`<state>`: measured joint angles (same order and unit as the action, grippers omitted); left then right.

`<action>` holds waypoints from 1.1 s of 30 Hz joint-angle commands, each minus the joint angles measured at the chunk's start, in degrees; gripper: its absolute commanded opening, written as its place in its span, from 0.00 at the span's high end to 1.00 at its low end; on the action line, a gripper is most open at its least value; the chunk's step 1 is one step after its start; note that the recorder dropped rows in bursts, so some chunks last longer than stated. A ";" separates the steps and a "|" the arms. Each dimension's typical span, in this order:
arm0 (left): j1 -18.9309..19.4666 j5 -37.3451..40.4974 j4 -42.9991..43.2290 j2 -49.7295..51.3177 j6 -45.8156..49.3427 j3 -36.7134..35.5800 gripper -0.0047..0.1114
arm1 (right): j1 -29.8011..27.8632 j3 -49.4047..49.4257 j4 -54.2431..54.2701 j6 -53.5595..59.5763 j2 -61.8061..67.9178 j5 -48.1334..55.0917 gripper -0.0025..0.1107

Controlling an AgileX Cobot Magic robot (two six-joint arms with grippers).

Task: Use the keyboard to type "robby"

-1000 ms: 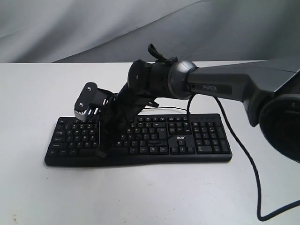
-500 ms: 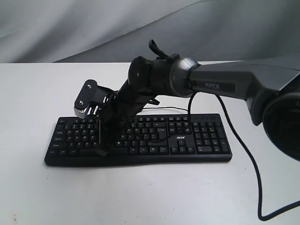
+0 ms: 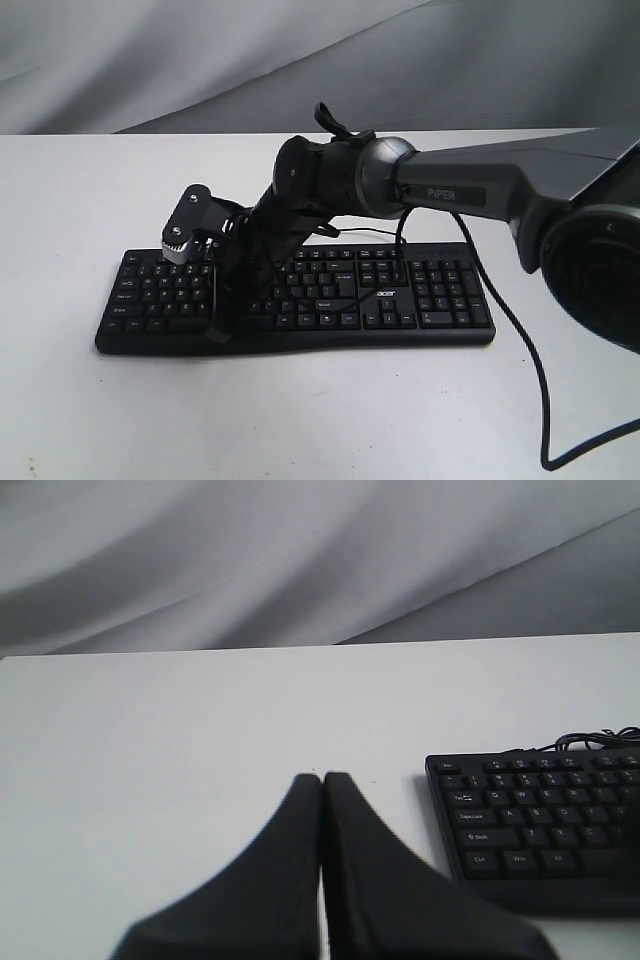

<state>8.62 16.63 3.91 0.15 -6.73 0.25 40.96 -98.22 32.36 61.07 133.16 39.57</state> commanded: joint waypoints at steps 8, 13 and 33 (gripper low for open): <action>0.11 -0.26 -0.46 -0.15 -0.23 -0.25 0.96 | -0.36 0.01 -5.29 -2.70 -4.88 -0.87 0.98; 0.11 -0.26 -0.46 -0.15 -0.23 -0.25 0.96 | -1.59 -3.25 -8.31 -5.24 -3.38 1.09 0.98; 0.11 -0.26 -0.46 -0.15 -0.23 -0.25 0.96 | -3.13 -7.85 -4.14 -1.58 1.21 3.50 0.98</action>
<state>8.62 16.63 3.91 0.15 -6.73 0.25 38.14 -105.66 27.24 58.48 134.51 42.69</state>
